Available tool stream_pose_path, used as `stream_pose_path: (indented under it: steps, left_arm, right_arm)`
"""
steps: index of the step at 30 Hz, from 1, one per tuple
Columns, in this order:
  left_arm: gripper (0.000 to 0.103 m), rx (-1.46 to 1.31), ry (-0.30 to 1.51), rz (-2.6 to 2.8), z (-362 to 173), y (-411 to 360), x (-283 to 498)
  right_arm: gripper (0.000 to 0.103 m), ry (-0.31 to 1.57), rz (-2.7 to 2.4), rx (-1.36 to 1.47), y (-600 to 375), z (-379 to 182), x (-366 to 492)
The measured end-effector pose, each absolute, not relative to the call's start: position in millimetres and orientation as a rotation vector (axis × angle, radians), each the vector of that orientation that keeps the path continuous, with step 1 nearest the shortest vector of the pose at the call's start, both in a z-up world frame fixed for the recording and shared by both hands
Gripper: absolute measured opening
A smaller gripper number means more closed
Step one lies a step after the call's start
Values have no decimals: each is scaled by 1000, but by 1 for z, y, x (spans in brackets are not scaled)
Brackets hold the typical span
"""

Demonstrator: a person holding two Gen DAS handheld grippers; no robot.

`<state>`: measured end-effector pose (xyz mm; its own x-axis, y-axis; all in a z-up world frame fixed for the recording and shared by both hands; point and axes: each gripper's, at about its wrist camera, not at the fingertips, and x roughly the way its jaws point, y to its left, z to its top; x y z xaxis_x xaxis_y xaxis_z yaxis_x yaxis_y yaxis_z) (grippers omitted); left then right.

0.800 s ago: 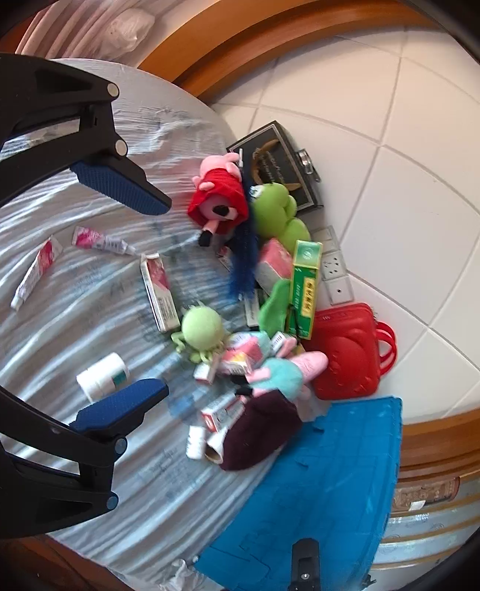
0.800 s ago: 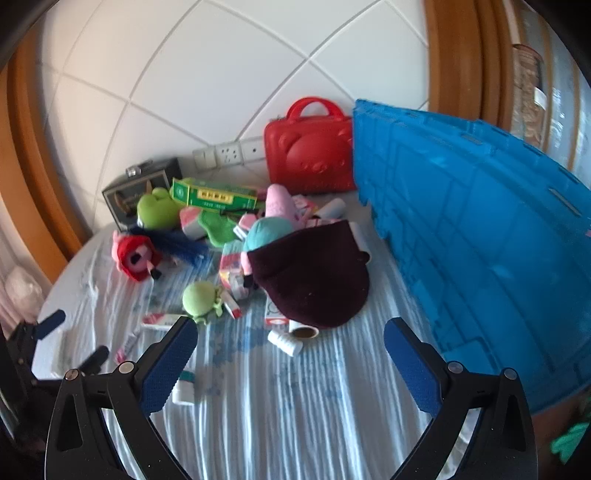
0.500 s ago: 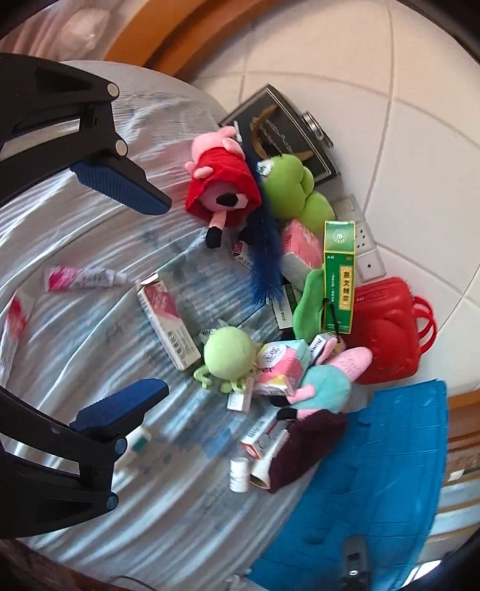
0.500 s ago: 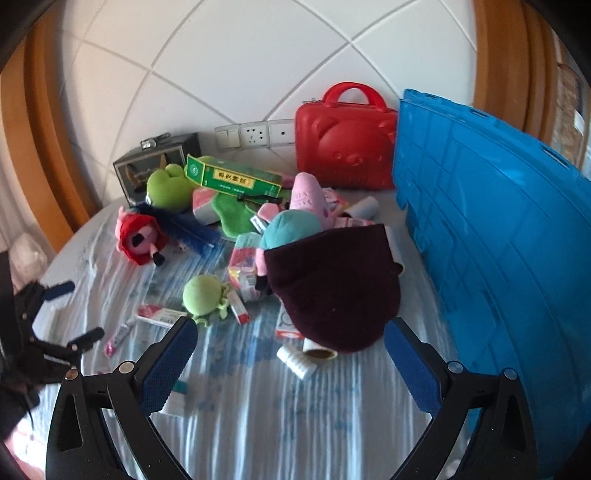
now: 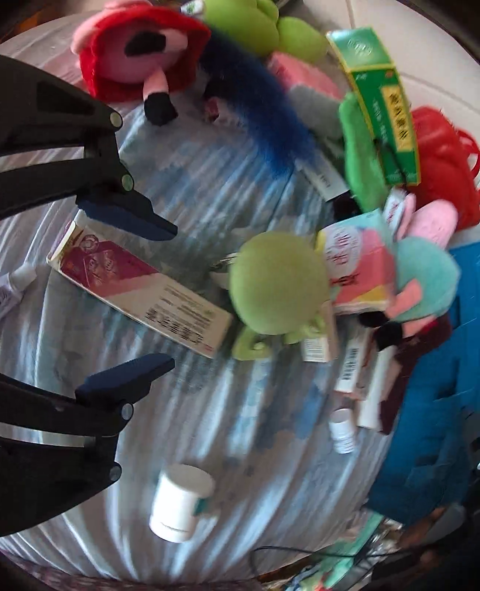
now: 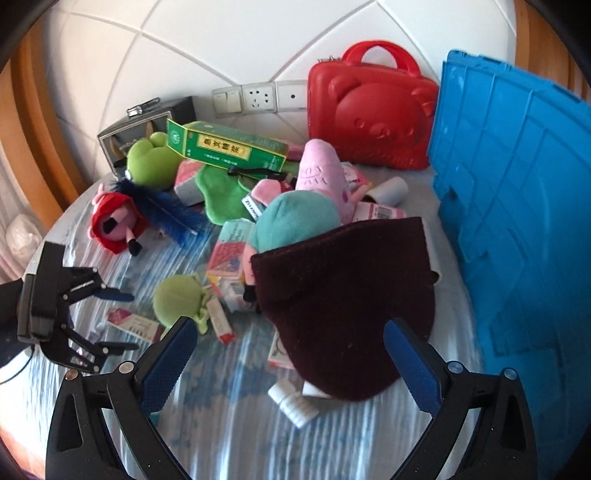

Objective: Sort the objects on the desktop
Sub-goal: 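Grasp the red-and-white ointment box with the left tool while the right tool grasps the maroon knit hat, then lift the ointment box and maroon hat and carry both toward the blue bin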

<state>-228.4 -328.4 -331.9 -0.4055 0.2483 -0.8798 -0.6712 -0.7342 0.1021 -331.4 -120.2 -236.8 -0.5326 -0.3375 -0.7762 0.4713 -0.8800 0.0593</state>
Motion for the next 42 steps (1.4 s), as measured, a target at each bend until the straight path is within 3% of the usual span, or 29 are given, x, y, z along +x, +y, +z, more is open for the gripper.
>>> stream_pose_path:
  steps: [3,7,15,16,18,19,21,23,27,35,42]
  left_arm:
    - [62,-1238,535,2122,-336,-338,-233]
    - [28,-1247,482,2078,-334,-335,-220]
    - [28,-1300,375,2222,-334,-328,-210]
    - [28,-1304,370,2235,-334,-329,-209]
    - [28,-1319,345,2261,-334,-330,-208]
    - [28,-1323,339,2272,-334,-328,-207]
    - [28,-1340,327,2295,-334,-325,-205]
    - [28,-1354,300,2322,-334,-323,-201]
    - [28,-1353,230,2392,-328,-318,-189]
    - [28,-1217,265,2574,-275,-309,-158]
    - [28,-968,313,2690,-185,-281,-155]
  right_arm:
    - [102,216,-2397,1188,-123,-246,-345]
    - [102,226,-2389,1201,-122,-259,-358]
    - [101,435,-2349,1223,-139,-302,-366]
    - [97,482,-2356,1224,-140,-309,-368]
    - [45,555,-2372,1224,-139,-322,-373]
    - [41,533,-2395,1253,-131,-326,-379]
    - [21,283,-2403,1316,-108,-317,-392]
    - [21,84,-2426,1335,-83,-298,-398]
    - [20,-41,-2408,1284,-64,-263,-389]
    - [20,-60,-2406,1100,-69,-192,-342]
    - [20,-189,-2373,947,-60,-128,-296]
